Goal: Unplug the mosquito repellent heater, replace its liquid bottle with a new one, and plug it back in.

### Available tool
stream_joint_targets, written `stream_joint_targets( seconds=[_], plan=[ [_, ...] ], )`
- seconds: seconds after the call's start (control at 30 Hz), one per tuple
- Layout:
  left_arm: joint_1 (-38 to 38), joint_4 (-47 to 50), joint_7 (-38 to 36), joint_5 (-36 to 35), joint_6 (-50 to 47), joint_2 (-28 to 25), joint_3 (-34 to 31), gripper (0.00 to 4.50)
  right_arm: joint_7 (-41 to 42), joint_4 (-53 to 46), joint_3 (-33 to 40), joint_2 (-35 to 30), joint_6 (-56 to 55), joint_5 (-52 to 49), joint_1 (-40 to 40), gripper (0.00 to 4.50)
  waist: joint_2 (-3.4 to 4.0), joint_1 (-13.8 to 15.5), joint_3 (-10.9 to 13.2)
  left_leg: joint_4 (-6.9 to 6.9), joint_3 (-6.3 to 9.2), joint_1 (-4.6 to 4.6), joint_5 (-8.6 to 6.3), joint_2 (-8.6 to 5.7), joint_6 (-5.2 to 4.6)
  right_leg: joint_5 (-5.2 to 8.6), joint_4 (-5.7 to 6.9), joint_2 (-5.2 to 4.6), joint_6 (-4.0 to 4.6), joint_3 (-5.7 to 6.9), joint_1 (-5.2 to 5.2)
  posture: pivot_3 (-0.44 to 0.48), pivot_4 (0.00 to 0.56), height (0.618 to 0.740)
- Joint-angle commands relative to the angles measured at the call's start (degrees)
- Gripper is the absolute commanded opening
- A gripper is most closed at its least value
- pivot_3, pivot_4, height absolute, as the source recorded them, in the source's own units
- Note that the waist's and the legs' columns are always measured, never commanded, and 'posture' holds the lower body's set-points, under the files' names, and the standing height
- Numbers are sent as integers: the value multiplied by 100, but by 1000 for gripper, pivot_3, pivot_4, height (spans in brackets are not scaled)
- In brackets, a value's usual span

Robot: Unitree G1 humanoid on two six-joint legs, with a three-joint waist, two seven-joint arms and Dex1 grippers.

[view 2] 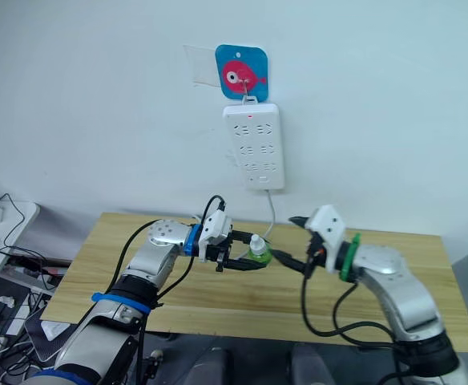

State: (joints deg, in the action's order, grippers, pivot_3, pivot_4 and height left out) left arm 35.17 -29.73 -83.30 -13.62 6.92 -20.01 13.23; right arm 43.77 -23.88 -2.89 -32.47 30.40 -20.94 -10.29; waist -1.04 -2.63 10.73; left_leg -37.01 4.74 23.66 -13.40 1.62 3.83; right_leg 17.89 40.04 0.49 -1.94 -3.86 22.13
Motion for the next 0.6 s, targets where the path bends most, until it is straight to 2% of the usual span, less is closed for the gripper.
stream_joint_targets(
  seconds=[0.03,0.17,0.23,0.43,0.6],
  plan=[
    [53,130,-34,-53,55,23,-51,2241,122,-456,213,-139,90,-316,129,4493,0,-20,0,1,1,0,0,1,0,0,0,1,0,1,0,-10,158,740],
    [50,122,-62,-52,55,25,-48,2241,184,-740,32,-64,308,-631,97,4493,0,-62,0,0,0,-5,0,5,-1,0,8,7,0,-3,0,-12,157,740],
    [87,84,-71,-50,63,30,-54,2241,70,-756,-413,208,376,-569,-74,4493,0,-75,0,0,0,-7,0,5,-1,0,9,7,0,-4,-1,-8,153,740],
    [104,115,-60,-51,59,57,-50,2241,-403,-65,-1162,919,-79,154,-650,4493,0,-61,0,-2,-2,-8,1,5,0,0,9,8,0,-5,-1,-8,153,740],
    [38,205,-44,-53,61,68,-34,2241,-588,362,-1265,1195,-308,481,-871,4493,0,-48,-1,1,0,-7,1,4,0,0,6,4,0,-1,0,8,145,740]
  ],
)
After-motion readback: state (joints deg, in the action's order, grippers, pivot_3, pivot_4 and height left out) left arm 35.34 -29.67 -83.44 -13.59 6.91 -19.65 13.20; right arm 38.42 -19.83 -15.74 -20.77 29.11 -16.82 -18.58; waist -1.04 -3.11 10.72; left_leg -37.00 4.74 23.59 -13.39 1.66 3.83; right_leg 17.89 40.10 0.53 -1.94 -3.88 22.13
